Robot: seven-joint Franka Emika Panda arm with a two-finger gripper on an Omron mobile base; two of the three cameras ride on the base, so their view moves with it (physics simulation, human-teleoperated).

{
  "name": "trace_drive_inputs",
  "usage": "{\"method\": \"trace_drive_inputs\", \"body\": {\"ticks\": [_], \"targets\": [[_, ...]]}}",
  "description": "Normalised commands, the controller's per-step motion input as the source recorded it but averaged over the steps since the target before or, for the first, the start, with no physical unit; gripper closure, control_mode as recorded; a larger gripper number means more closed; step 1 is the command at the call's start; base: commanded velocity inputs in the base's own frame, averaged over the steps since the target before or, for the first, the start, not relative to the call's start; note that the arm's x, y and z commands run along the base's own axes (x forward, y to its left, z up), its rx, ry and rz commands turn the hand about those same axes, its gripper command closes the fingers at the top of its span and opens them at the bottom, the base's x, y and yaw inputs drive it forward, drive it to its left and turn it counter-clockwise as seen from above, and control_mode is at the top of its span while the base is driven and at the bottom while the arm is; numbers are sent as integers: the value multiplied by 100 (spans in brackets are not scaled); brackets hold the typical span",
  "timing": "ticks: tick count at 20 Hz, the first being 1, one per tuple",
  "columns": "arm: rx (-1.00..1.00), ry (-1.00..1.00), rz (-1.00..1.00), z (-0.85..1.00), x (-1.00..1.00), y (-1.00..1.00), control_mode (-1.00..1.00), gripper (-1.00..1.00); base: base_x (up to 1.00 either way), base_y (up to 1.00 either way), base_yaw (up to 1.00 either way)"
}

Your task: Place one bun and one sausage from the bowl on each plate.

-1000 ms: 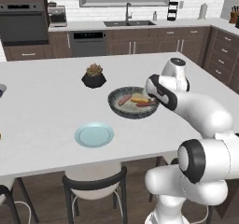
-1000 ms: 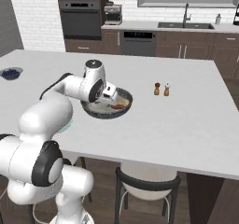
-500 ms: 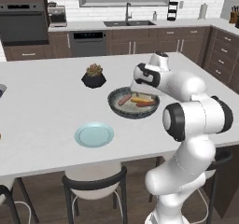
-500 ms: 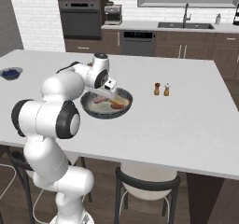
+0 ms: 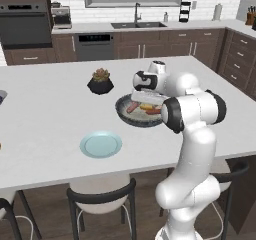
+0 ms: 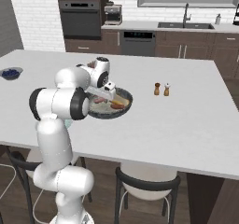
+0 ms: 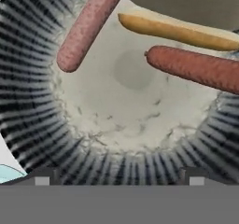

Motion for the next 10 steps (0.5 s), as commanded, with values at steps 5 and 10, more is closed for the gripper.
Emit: {"method": "trace_drive_inputs", "body": {"ticks": [5,10], "targets": [[0,-5,-6,-31,80,24,-100,-100,0,0,0],[1,0,-6,-16,34,6,-100,-100,0,0,0]]}}
